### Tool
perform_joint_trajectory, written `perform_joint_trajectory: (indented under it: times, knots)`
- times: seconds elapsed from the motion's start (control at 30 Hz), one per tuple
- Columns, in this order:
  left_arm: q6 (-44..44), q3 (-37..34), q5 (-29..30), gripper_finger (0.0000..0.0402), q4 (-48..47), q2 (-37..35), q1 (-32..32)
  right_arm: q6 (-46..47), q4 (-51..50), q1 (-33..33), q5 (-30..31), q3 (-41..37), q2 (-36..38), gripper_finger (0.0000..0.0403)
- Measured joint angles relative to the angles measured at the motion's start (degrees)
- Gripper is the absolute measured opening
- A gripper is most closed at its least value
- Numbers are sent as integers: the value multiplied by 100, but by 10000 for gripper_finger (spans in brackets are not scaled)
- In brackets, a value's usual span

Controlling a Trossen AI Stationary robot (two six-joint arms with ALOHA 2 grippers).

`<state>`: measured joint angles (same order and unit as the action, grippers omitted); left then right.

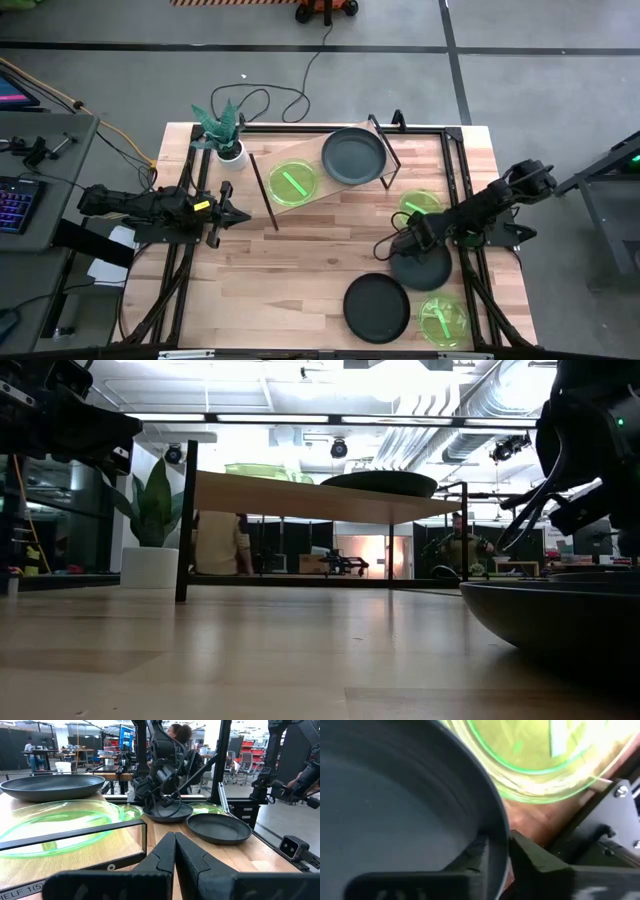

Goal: Place and stack plates onto a shelf
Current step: Stack the top black plate on top of the black plate on the shelf

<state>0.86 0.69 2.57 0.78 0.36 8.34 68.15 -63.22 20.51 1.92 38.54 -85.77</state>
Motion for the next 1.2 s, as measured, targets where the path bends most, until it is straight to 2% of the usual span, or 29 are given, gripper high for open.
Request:
perform_joint_trajectory:
  times: [0.1, 0.3, 0.57, 1.0, 1.2]
  knots:
    - [1, 0, 0, 0, 1, 0, 0, 190, 12, 1, 292, 7, 4, 8]
    - [1, 0, 0, 0, 1, 0, 0, 538, 243, -166, 477, 4, 1, 7]
    - [2, 0, 0, 0, 2, 0, 0, 398, 500, -457, 661, 0, 77, 1]
    - [0, 0, 0, 0, 2, -2, -1, 375, 685, -476, 957, 103, 1427, 1]
    - [1, 0, 0, 0, 1, -2, -1, 294, 808, -474, 1104, 103, 1619, 1]
